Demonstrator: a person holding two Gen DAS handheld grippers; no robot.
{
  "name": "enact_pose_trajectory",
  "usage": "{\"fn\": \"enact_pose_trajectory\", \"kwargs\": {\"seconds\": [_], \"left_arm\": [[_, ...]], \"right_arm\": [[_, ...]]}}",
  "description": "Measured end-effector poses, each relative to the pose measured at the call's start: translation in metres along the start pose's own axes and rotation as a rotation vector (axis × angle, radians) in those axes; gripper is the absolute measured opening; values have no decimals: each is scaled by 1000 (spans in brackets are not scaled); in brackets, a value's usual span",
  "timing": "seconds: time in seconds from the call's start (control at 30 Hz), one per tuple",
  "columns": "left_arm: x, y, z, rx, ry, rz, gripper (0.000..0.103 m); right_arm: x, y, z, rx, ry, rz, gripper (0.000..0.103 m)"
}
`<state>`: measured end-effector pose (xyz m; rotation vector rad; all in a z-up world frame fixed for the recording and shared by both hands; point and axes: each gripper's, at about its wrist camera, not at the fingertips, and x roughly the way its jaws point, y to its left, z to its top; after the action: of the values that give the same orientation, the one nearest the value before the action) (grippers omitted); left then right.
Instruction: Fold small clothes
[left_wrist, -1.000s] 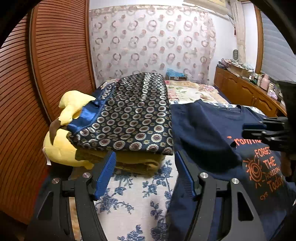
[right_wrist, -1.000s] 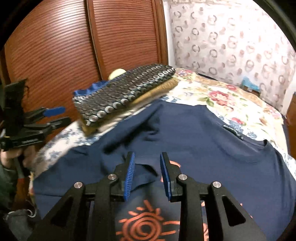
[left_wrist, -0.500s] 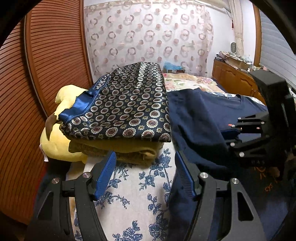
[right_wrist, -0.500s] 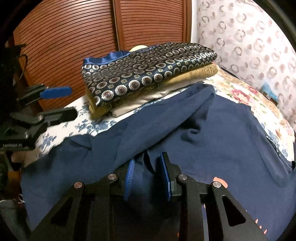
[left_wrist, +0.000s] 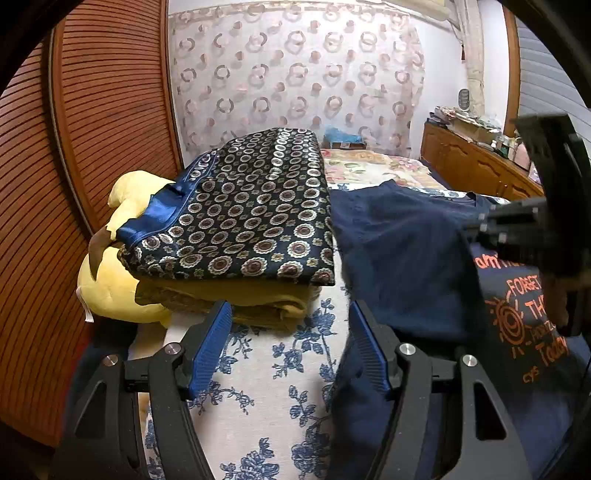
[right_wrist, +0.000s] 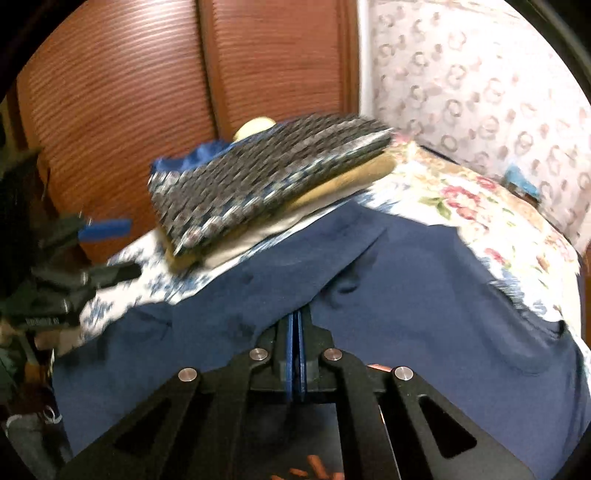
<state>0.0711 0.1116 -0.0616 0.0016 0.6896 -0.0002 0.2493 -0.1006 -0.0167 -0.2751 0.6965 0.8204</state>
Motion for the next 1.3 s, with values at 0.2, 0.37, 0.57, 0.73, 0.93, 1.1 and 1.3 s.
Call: {"fn": "enact_pose_trajectory", "kwargs": {"seconds": [0.2, 0.37, 0.57, 0.73, 0.93, 1.1, 1.3], "left_arm": [[0, -5, 1, 6, 0, -9, 67], [0, -8, 1, 11, 1, -11, 67], [-1, -11, 2, 13, 1, -14, 67], [0, -16, 4, 23, 1, -20, 67], [-2, -32, 8, 45, -6, -43, 67], [1, -53, 13, 71, -6, -73, 67], [13, -84, 17, 111, 12, -117, 67]], "right_arm": [[-13, -24, 4, 90, -29, -96, 2], [-18, -35, 1, 153, -31, -222, 2], [-24, -46, 0, 241, -47, -329, 2], [-33, -43, -5, 240, -56, -319, 26], [-72, -41, -35, 239, -77, -351, 30], [-113, -54, -74, 262, -70, -407, 35], [-157, -76, -122, 331, -58, -493, 49]]}}
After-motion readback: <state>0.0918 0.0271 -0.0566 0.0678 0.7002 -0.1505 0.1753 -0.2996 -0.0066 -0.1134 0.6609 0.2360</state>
